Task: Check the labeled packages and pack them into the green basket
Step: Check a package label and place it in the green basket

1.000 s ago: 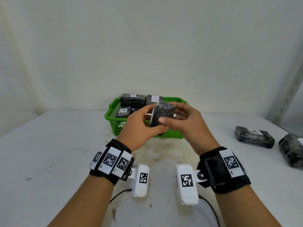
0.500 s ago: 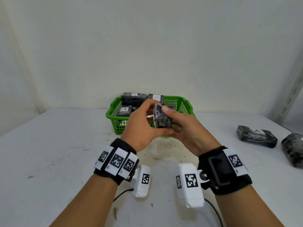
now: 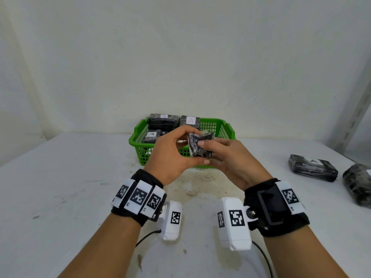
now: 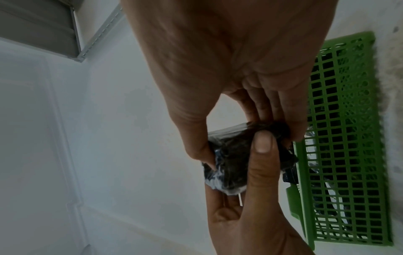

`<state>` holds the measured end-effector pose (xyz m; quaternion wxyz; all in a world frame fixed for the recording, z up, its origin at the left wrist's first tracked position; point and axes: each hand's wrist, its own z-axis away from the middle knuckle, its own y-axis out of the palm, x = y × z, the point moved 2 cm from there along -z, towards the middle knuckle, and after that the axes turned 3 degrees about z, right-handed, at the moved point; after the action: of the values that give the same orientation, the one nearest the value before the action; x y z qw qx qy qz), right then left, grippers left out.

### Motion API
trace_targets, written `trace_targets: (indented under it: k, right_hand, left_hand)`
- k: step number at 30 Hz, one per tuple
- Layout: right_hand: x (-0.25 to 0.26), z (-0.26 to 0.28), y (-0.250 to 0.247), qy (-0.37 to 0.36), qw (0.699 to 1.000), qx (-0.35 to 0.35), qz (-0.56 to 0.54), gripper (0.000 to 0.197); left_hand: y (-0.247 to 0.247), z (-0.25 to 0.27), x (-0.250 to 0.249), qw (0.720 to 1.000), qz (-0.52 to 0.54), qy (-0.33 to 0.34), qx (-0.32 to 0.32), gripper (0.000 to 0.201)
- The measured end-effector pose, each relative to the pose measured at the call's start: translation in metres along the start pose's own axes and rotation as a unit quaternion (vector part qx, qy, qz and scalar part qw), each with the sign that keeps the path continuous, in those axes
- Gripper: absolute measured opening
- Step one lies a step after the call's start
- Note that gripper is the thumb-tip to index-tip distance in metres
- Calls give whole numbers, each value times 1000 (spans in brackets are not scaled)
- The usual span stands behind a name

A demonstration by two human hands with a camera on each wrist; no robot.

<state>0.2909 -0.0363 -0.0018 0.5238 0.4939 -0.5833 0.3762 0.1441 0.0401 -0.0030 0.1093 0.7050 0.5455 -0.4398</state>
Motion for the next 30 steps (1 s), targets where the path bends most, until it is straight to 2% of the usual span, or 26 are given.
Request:
trace_targets:
  k: [3,8,11,16,19,24,27,30]
  right_hand:
    - [1,0,0,-5,1000,-17,19,18]
    - [3,3,3,1,1000,22,0,22]
    - [1,2,2,-1,1000,13,10,27]
    - [1,3,1,15,999,38,-15,20]
    - [0,2,2,16,999,28,-11,15]
    - [0,1,-1,31,999,27,-8,28]
    - [0,1,-1,45,998,33,22,28]
    - [2,0,-1,41,998,11,36,37]
  left_hand:
    - [2,0,-1,1000,-2,6,9,57]
    - [5,1,-2,1000,-6,6,10,57]
    - [5,1,-3,1000,-14,4,16,57]
    - [4,1,0,1000,-10,-3,14,58]
    - [2,1,0,1000,-12,-4,11,58]
    - [4,0,-2,1000,0,-8,19,54]
    - [2,0,0,1000,9,-13,15,49]
    - [2,-1,3,1000,-6,-16,11,47]
